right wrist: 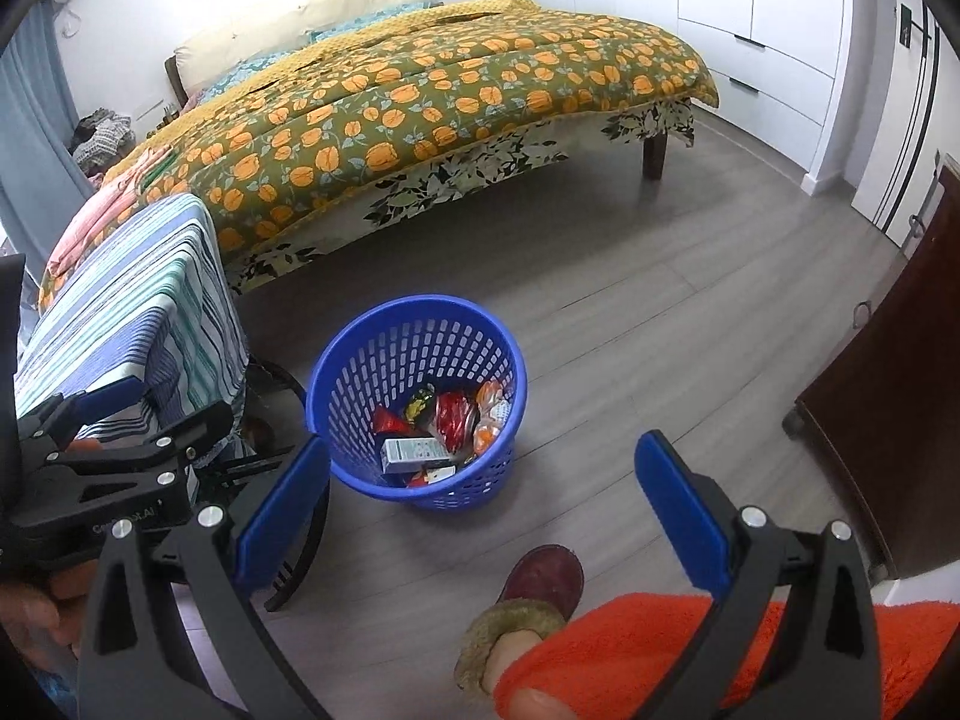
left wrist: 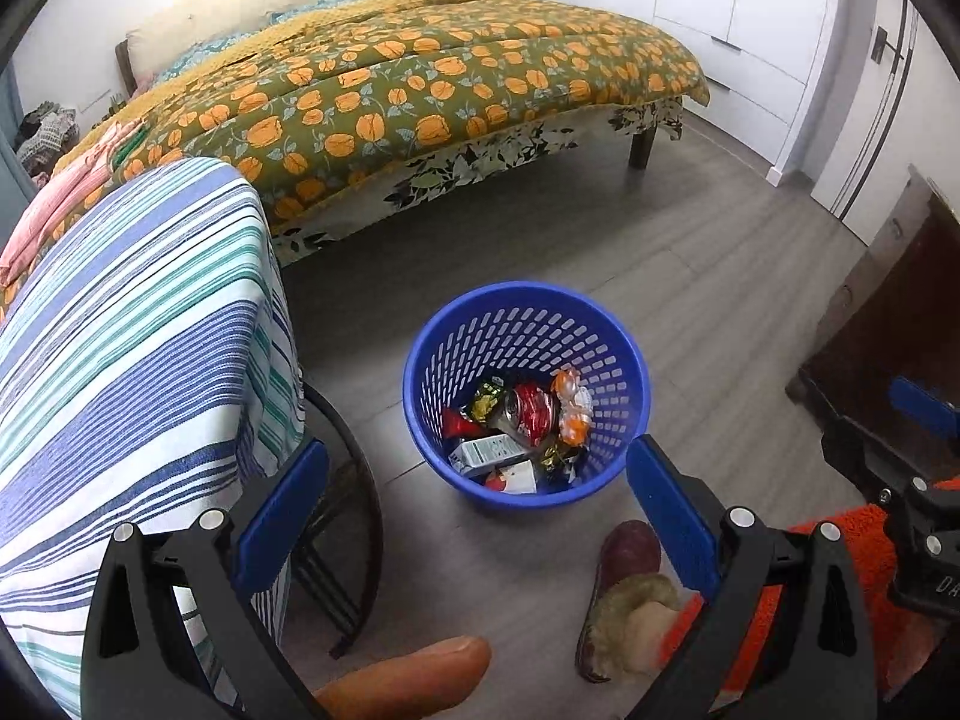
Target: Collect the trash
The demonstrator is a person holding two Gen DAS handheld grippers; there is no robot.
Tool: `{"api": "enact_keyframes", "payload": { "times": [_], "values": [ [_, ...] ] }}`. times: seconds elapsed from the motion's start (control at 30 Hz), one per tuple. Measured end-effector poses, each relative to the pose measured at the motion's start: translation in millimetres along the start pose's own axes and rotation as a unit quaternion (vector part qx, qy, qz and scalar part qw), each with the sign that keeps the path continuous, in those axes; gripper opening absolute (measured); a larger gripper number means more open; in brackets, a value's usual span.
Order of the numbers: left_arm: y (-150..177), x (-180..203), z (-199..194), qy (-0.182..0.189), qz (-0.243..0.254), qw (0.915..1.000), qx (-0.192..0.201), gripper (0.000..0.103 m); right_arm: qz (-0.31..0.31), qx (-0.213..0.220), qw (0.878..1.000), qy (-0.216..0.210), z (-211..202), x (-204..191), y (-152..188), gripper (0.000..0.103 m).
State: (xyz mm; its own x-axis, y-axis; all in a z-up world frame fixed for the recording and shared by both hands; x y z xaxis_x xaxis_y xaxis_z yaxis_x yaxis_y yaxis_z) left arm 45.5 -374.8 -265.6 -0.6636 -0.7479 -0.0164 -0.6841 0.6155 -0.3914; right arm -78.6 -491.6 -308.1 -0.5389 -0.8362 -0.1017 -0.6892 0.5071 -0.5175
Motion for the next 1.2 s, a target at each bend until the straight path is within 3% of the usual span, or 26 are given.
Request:
{"api": "enact_keyframes", "payload": {
  "times": [1.2],
  "values": [
    [3.5, -0.3, 1.8, -0.006, 0.002, 1.0, -0.005, 0.098, -0.012, -0.012, 1.0, 0.007, 8.7, -3.2, 5.9, 0.098]
  ]
}}
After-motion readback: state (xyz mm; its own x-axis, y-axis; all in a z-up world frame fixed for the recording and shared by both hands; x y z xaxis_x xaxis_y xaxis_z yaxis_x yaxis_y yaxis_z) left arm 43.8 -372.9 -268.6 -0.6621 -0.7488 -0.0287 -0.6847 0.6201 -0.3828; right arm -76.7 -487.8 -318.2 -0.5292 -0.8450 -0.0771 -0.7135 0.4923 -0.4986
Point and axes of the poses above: each gripper's, at about its wrist camera, not at the fingertips, and z roughly the way its jaws point, x to its right, y to its underside, the point moved 8 cm from there along z, roughly the way its jaws point, and after that the axes turned 10 degrees about -x, right-handed, at the moved point
